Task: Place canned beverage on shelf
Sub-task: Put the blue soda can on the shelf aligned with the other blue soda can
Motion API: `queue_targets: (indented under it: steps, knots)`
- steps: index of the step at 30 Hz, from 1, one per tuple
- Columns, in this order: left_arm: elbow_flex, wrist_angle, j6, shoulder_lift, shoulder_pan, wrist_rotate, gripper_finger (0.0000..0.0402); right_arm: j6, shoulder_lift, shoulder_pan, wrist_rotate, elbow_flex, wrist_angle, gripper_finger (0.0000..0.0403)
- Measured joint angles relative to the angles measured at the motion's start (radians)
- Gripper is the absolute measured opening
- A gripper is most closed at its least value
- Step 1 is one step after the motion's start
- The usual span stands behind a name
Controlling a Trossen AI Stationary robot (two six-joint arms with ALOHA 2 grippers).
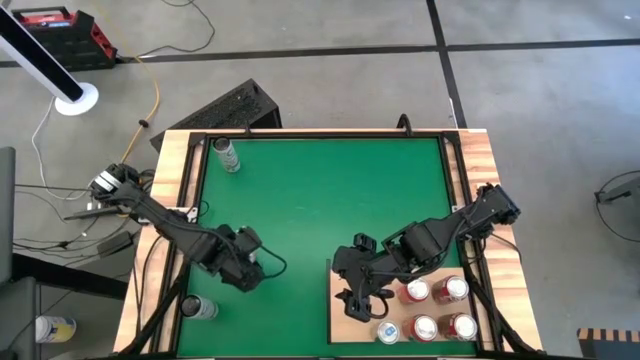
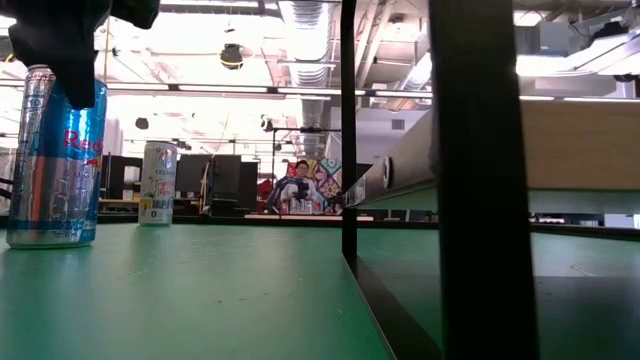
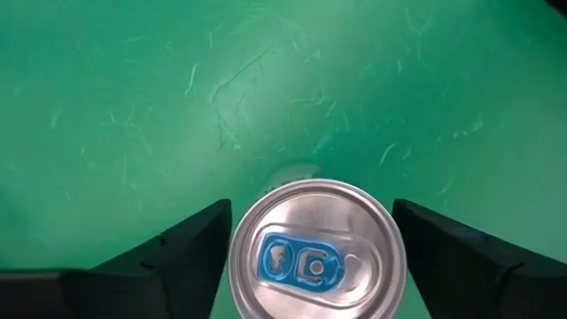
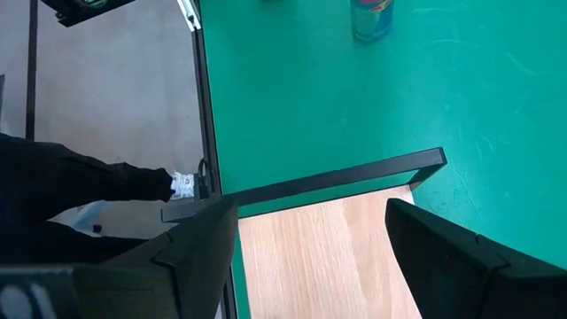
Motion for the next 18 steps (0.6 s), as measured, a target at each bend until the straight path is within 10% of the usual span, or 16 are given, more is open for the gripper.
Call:
queue_targets:
  steps: [8, 18]
  knots:
    - [0.0, 0.001, 0.083, -0.003, 0.014, 0.015, 0.0225, -0.003, 0.0, 0.0, 0.0, 0.0, -0.004, 0.0312]
    - [0.0, -0.018, 0.187, -0.016, 0.021, 0.019, 0.0237, 0.005, 0.0, 0.006, 0.0, 0.0, -0.004, 0.0312]
